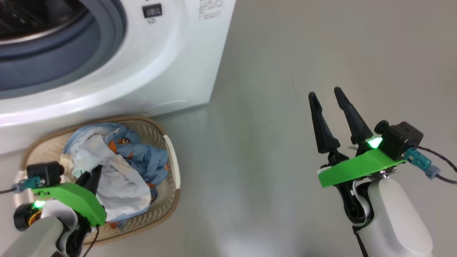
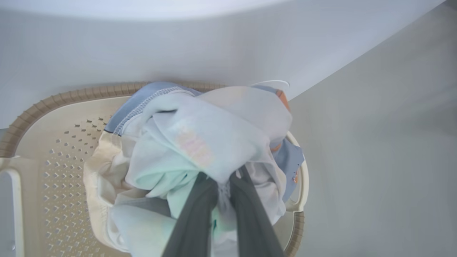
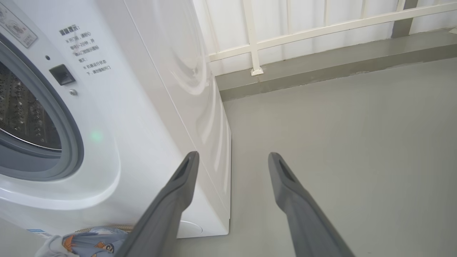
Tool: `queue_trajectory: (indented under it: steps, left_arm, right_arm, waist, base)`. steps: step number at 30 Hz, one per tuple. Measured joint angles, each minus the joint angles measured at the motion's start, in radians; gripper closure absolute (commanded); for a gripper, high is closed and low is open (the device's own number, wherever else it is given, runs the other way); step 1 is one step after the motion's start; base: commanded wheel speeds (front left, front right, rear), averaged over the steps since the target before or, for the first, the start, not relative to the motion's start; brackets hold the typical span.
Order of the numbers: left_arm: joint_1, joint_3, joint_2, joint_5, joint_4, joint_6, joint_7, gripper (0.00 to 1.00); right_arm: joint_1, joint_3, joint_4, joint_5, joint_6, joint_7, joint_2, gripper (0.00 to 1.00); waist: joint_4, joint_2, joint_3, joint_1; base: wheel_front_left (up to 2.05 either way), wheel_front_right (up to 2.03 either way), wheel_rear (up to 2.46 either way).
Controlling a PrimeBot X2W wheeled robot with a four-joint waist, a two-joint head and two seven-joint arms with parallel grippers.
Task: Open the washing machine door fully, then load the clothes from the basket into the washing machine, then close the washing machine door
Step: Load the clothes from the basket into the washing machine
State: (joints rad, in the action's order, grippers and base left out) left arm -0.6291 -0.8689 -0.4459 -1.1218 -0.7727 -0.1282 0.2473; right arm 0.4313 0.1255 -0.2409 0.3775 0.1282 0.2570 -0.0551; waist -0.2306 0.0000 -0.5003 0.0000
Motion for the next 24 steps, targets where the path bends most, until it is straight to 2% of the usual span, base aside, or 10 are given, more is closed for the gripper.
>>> queue_trajectory:
  steps: [6,15,24]
  left_arm:
    - [0.090,0.142,0.013,0.091,0.076,0.000,0.001,1.00]
    - [0.239,0.344,0.079,0.252,0.217,0.000,0.001,1.00]
    - [0.354,0.475,0.127,0.401,0.391,0.020,0.001,1.00]
  right_arm:
    - [-0.031,-0.007,-0.018,-0.019,0.000,0.000,0.000,0.00]
    - [-0.096,-0.021,-0.038,-0.033,0.000,0.000,-0.003,0.00]
    - [-0.140,-0.031,-0.039,-0.033,0.000,0.000,-0.023,0.00]
  waist:
    - [0.028,0.0000,0.083,0.0000]
    - [0.065,0.0000,0.203,-0.0001]
    - [0.108,0.0000,0.303,0.0000]
  base:
    - [0.00,0.00,0.00]
    - [0.00,0.00,0.00]
    - [0.00,0.00,0.00]
